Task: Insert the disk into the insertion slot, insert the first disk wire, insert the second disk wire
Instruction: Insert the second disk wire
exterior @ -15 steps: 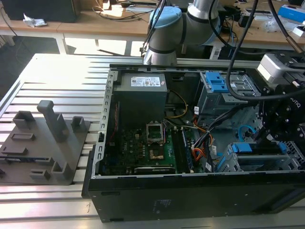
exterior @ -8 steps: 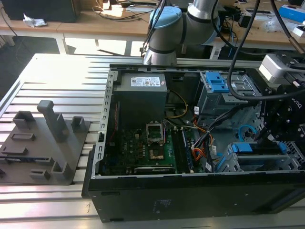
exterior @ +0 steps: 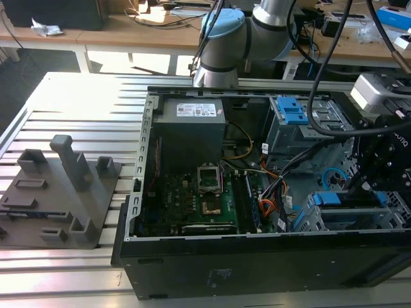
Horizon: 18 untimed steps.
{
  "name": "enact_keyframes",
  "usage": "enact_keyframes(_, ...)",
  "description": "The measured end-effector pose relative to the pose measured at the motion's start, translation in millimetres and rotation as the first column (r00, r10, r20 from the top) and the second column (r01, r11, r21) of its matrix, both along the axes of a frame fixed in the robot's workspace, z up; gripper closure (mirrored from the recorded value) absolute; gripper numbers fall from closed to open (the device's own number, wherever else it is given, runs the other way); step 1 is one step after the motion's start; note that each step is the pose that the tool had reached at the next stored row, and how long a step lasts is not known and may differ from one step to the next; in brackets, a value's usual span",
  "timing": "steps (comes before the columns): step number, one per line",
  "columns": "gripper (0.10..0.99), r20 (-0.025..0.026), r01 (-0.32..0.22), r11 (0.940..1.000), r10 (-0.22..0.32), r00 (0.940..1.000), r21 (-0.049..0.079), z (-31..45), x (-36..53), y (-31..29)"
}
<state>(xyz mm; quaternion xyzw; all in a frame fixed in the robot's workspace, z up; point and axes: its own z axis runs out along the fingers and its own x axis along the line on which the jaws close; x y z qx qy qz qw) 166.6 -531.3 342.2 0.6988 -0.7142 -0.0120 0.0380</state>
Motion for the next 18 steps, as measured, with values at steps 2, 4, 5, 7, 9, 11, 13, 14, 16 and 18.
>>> enact_keyframes(2, 0.925, 0.0, 0.0, 1.0, 0.0, 1.0, 0.0, -0.2, -0.1, -0.9)
enact_keyframes(4, 0.925, 0.0, 0.0, 1.0, 0.0, 1.0, 0.0, -0.5, -0.1, -2.3)
enact_keyframes(5, 0.925, -0.0001, 0.0, 1.0, 0.0, 1.0, 0.0, -0.7, -0.1, -2.7)
enact_keyframes(7, 0.925, 0.0, 0.0, 1.0, 0.0, 1.0, 0.0, -1.7, -0.1, -2.9)
enact_keyframes(9, 0.925, 0.0, 0.0, 1.0, 0.0, 1.0, -0.001, -3.2, -0.2, -3.0)
enact_keyframes(11, 0.925, 0.0, 0.0, 1.0, 0.0, 1.0, 0.0, -3.8, -0.2, -3.0)
enact_keyframes(13, 0.925, 0.0002, 0.0, 1.0, 0.0, 1.0, 0.0, -4.2, -0.1, -2.9)
enact_keyframes(14, 0.91, 0.0001, 0.0, 1.0, 0.0, 1.0, 0.0, -4.4, -0.1, -2.9)
enact_keyframes(16, 0.847, 0.0, 0.0, 1.0, 0.0, 1.0, 0.0, -4.4, -0.1, -3.0)
enact_keyframes(18, 0.847, 0.0, 0.0, 1.0, 0.0, 1.0, 0.001, 1.9, -0.2, -3.0)
